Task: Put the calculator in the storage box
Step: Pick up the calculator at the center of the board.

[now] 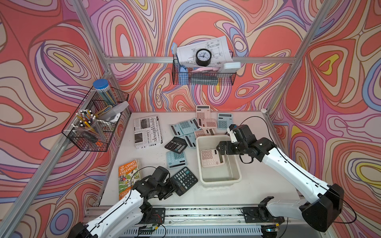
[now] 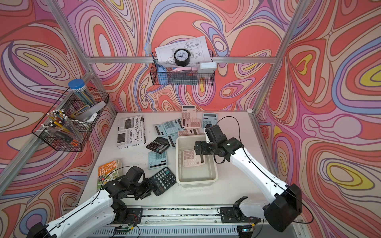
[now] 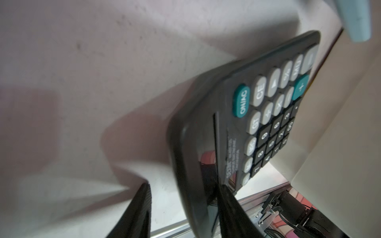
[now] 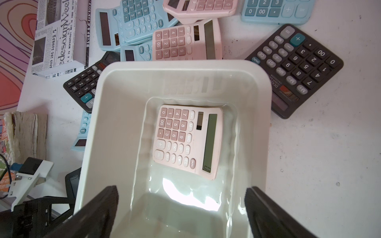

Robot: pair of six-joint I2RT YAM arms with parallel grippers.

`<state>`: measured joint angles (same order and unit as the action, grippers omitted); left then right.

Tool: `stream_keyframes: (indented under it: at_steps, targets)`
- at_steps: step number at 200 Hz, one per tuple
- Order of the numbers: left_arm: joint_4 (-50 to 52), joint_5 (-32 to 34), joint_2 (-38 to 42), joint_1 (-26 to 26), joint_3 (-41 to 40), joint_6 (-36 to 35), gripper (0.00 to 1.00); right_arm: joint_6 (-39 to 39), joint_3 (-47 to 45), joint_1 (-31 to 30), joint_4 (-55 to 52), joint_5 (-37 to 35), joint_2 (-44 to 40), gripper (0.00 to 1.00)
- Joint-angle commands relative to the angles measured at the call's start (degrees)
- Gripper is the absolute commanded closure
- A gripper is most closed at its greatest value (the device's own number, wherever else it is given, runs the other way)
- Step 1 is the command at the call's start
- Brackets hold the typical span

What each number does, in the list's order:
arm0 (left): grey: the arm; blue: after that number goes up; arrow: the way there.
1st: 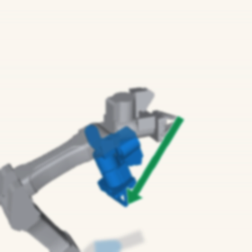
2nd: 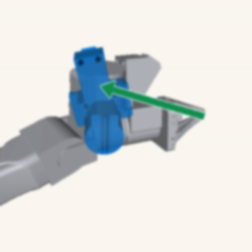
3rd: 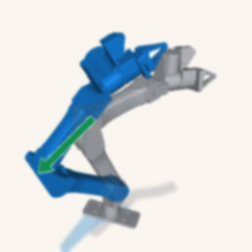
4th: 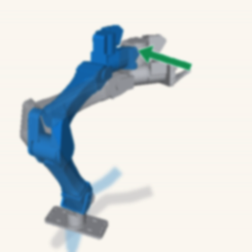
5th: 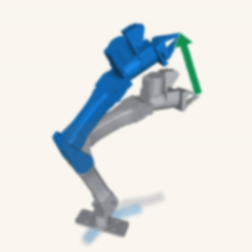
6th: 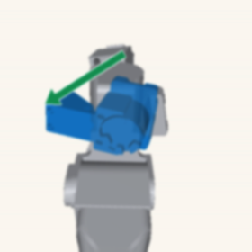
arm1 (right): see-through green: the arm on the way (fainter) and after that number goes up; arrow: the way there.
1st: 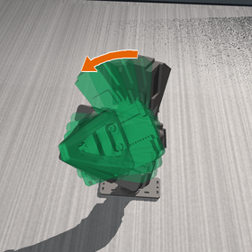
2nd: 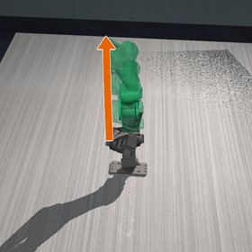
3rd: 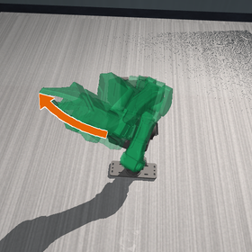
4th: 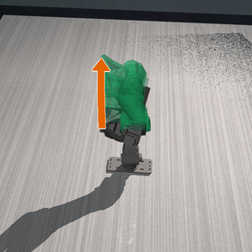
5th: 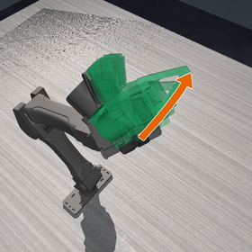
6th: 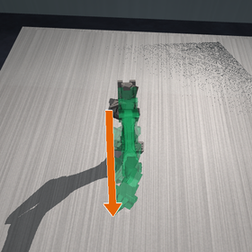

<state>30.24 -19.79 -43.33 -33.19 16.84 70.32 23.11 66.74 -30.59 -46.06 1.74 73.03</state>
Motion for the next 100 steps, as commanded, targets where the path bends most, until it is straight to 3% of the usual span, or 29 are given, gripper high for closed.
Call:
stream_keyframes:
  at_steps: [1,49,100]
  targets:
    - [-0.9,0.0,-0.7,-0.5,-1.9,1.8,0.67,-0.4,-0.7,-0.2,0.9,0.1,-0.6,0.02]
    - [-0.9,0.7,-1.3,-0.5,-0.2,1.7,1.0,-0.6,-1.5,-0.3,1.0,0.4,-1.0,0.02]
    - [8.6,3.3,0.5,-0.5,7.3,-4.6,1.0,-1.1,-1.7,-0.3,0.1,-0.4,-2.2,0.02]
